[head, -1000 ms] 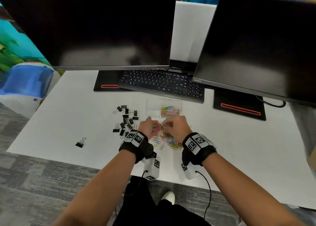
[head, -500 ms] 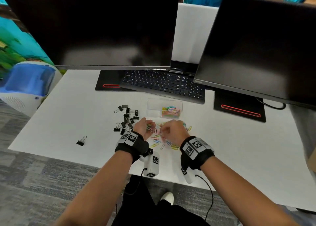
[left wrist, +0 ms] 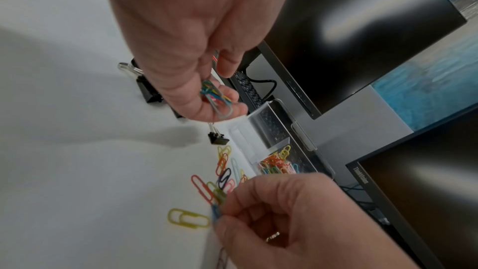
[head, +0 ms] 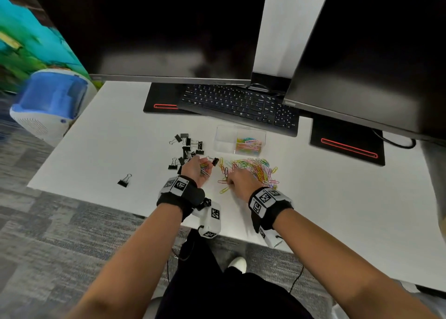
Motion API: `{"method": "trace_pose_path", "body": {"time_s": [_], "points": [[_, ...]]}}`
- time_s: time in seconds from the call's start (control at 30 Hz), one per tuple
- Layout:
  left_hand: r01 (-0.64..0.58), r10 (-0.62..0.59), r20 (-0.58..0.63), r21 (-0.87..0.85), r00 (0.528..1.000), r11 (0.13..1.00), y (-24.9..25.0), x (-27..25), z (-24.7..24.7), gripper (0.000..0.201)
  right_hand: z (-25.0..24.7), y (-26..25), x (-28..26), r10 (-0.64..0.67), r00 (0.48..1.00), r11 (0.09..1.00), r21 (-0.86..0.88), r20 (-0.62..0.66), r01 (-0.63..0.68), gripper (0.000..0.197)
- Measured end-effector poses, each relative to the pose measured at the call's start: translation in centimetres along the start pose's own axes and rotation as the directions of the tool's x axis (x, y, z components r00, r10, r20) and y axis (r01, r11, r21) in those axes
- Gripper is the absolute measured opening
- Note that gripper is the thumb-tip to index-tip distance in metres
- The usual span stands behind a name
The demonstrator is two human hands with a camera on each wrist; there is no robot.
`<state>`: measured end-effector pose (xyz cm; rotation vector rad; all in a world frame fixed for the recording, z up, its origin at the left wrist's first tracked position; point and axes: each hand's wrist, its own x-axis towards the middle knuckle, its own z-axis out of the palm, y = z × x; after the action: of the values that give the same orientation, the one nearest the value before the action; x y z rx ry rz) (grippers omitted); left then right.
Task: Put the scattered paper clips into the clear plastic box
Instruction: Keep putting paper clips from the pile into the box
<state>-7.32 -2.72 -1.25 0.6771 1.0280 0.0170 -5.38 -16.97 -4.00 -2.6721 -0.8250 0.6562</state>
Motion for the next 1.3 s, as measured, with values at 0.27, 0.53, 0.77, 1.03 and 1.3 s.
{"method": "trace_pose_path", "body": {"time_s": [0.27, 0.53, 0.77, 1.03, 1.3], "points": [[0.025, -0.027, 0.074, 0.032, 0.997, 0.999, -1.8, -0.7, -0.4, 0.035, -2.2, -0.2, -1.0, 0.142, 0.945, 0.926, 0.376, -0.294, -0.023, 0.018], [0.042, -0.049, 0.091, 0.076, 0.995, 0.996, -2.6, -1.0, 0.5, 0.027, -2.8, -0.8, -1.8, 0.171, 0.928, 0.876, 0.482, -0.33, 0.01, 0.02], [-0.011, 0.011, -0.014, 0.002, 1.0, 1.0, -1.2, 0.7, -0.5, 0.03, -0.7, -0.9, 0.0, -0.007, 0.982, 0.988, 0.151, -0.186, 0.036, 0.032], [0.038, -0.042, 0.023, 0.155, 0.999, 0.987, 0.7, 0.7, 1.1, 0.03, -0.6, -2.2, 2.5, 0.198, 0.966, 0.979, 0.083, -0.164, -0.187, 0.021], [0.085, -0.103, 0.056, 0.266, 0.993, 0.96, 2.2, 0.8, 1.7, 0.031, -1.9, -1.3, 3.4, 0.271, 0.95, 0.945, 0.229, -0.157, -0.232, 0.025]]}}
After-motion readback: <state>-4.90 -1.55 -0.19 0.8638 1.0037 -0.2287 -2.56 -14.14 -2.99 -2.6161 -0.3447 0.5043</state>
